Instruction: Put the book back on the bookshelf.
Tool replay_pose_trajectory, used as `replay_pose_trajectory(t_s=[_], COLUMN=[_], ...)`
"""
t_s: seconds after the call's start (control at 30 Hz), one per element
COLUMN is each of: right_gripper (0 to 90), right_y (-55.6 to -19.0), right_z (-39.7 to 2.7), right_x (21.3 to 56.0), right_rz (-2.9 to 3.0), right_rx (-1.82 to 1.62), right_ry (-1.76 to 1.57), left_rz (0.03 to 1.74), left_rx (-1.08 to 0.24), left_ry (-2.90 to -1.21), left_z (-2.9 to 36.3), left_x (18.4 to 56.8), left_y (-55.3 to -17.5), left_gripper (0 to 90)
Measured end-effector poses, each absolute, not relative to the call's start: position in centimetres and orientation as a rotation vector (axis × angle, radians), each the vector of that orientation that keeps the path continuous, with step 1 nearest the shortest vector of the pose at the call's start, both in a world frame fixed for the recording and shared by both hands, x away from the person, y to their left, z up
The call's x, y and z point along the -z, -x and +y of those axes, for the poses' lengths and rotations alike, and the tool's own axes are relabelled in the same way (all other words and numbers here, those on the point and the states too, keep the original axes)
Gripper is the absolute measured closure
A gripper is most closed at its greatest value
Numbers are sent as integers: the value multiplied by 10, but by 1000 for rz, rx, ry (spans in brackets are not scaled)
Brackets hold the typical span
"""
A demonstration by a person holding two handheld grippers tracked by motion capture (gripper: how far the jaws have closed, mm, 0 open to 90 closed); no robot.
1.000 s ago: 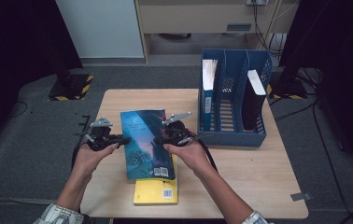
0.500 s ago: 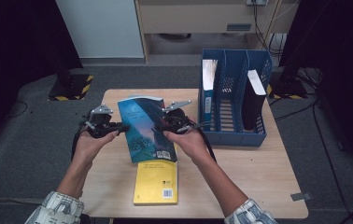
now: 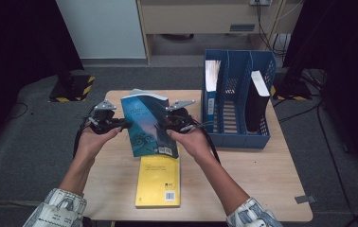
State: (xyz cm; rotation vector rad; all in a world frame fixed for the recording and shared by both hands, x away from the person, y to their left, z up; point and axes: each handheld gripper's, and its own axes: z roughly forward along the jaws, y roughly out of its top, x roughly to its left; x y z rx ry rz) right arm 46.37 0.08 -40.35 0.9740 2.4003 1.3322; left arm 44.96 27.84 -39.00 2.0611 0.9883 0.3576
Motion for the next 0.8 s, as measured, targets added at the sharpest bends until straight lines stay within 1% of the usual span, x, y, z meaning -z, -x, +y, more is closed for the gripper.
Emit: replay_pose_trajectory(t_s=[0.2,0.47,0.7,0.8], right_gripper=[707,672,656,646], right_y=[-454,-441,-432,-429], right_z=[-2,-10,-13,-14], right_x=[405,407,399,390], right_rz=[2396,2420,2425,2403], right_rx=[-1328,-1353,-1374,-1419], right_ry=[-953,-925,-889,-872], left_rz=[973,935,908,901], left_rx=[-359,-372,-386,-384], left_ry=[-2040,-2063,-2076,-2076], left_z=[278,274,271,271], left_x=[390,386,384,384], left_y=[-439,-428,-420,-417], left_gripper=[767,768,770,772])
